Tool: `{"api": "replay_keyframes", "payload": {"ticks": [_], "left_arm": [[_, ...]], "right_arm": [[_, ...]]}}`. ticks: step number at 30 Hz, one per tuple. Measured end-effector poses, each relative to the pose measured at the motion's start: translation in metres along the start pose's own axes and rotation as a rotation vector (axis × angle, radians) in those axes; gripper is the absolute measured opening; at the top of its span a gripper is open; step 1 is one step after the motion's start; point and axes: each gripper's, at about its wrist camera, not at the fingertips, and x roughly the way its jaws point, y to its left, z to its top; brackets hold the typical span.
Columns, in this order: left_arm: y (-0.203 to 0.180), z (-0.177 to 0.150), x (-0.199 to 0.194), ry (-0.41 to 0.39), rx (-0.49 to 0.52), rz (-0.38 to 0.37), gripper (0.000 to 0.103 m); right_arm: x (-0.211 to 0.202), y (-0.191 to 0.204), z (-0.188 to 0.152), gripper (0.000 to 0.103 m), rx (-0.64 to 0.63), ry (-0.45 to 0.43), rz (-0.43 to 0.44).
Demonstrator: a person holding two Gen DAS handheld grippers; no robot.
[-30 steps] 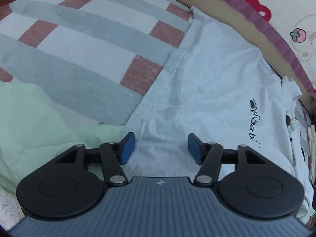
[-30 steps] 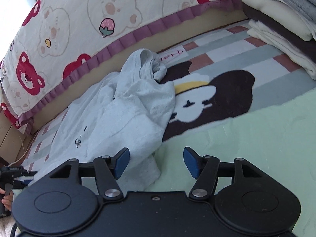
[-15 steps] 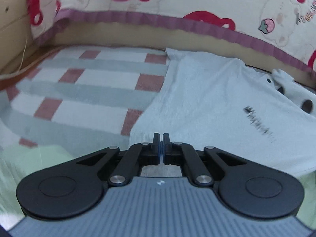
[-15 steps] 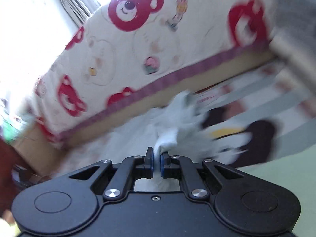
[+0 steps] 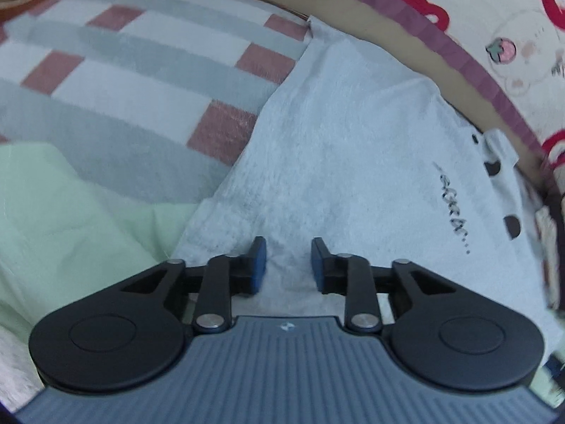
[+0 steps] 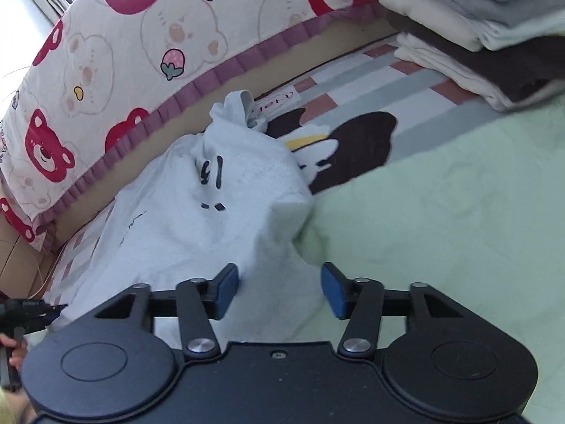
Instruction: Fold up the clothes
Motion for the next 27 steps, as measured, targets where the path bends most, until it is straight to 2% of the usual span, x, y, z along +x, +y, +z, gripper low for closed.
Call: {"api": "replay_keyframes", "payload": {"ticks": [2, 6, 9, 10, 12, 13, 14, 16, 17, 19, 21, 22, 23, 24, 27], "left_arm": [[0.002, -0.001, 0.001, 0.001, -0.037, -0.001, 0.029], [0.006, -0.004, -0.003, -0.041, -0.102, 0.058, 0.029], [0.001, -0.007, -0.007, -0.080, -0.091, 0.132, 0.029], [-0.002, -0.008, -0.009, -0.094, -0.075, 0.162, 0.029], [-0.008, -0.010, -0.015, -0.135, -0.038, 0.234, 0.043], [-0.010, -0.011, -0.019, -0.154, -0.023, 0.263, 0.051], [-0.011, -0.011, -0.023, -0.157, -0.010, 0.277, 0.053], [-0.011, -0.009, -0.023, -0.107, 0.015, 0.263, 0.053], [-0.009, -0.008, -0.020, -0.085, -0.006, 0.241, 0.054], [-0.003, -0.007, -0.016, -0.042, -0.049, 0.199, 0.058], [0.003, -0.006, -0.011, -0.035, -0.095, 0.175, 0.058], [0.003, -0.006, -0.009, -0.041, -0.096, 0.155, 0.046], [0.000, -0.005, -0.009, -0.055, -0.058, 0.124, 0.001], [-0.006, -0.004, -0.010, -0.067, -0.006, 0.114, 0.001], [-0.030, -0.001, -0.009, -0.115, 0.148, 0.149, 0.001]], "right_arm": [[-0.004, -0.005, -0.006, 0.061, 0.002, 0.013, 0.020], [-0.002, 0.000, -0.019, 0.061, -0.031, 0.069, 0.099], [0.006, 0.013, -0.026, 0.064, -0.064, 0.110, 0.149], [0.010, 0.018, -0.027, 0.066, -0.074, 0.116, 0.143], [0.014, 0.029, -0.029, 0.066, -0.106, 0.131, 0.115], [0.016, 0.034, -0.031, 0.066, -0.121, 0.147, 0.134], [0.017, 0.038, -0.033, 0.066, -0.136, 0.165, 0.157], [0.019, 0.047, -0.037, 0.066, -0.166, 0.201, 0.205], [0.022, 0.054, -0.040, 0.066, -0.196, 0.200, 0.177], [0.032, 0.065, -0.044, 0.066, -0.267, 0.171, 0.048], [0.037, 0.074, -0.044, 0.063, -0.323, 0.090, -0.065], [0.035, 0.075, -0.040, 0.040, -0.332, 0.039, -0.064], [0.032, 0.076, -0.036, 0.025, -0.338, -0.013, -0.054], [0.032, 0.079, -0.027, 0.010, -0.346, -0.048, -0.047], [0.034, 0.087, 0.002, 0.009, -0.359, -0.132, -0.027]]}}
